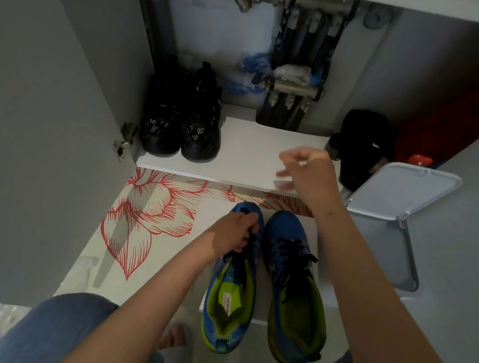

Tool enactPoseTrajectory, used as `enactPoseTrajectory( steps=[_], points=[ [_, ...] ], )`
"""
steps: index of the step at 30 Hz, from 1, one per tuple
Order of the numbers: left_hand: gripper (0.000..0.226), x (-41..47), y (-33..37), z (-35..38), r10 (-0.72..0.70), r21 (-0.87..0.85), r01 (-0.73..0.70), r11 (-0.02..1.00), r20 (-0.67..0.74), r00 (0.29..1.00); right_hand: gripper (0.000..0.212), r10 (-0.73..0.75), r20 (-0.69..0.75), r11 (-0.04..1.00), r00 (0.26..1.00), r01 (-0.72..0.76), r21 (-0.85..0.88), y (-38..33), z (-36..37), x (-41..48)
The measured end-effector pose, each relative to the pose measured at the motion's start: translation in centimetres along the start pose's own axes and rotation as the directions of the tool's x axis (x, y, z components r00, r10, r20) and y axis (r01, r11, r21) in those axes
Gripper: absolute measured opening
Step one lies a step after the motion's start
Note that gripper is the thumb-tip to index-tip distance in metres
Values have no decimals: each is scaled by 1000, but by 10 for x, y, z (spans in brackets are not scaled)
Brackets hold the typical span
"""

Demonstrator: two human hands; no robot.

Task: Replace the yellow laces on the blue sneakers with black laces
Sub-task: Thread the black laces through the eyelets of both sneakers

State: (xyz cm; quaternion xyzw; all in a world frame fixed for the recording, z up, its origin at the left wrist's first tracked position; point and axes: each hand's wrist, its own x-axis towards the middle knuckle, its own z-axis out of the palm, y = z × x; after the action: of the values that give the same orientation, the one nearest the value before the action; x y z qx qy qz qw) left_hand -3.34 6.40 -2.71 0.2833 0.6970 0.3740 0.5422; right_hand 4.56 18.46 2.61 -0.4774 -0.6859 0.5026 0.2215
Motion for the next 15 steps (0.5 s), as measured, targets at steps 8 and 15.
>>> enactPoseTrajectory(
  steps=[8,15],
  points=[
    [35,7,-10,-3,142,292,-104,951,-115,983,28,335,622,933,707,-160,-321,35,6,-22],
    [37,9,-13,-17,-93,165,105,981,-78,993,26,302,677,953,671,-228,-200,54,11,-34]
  ],
)
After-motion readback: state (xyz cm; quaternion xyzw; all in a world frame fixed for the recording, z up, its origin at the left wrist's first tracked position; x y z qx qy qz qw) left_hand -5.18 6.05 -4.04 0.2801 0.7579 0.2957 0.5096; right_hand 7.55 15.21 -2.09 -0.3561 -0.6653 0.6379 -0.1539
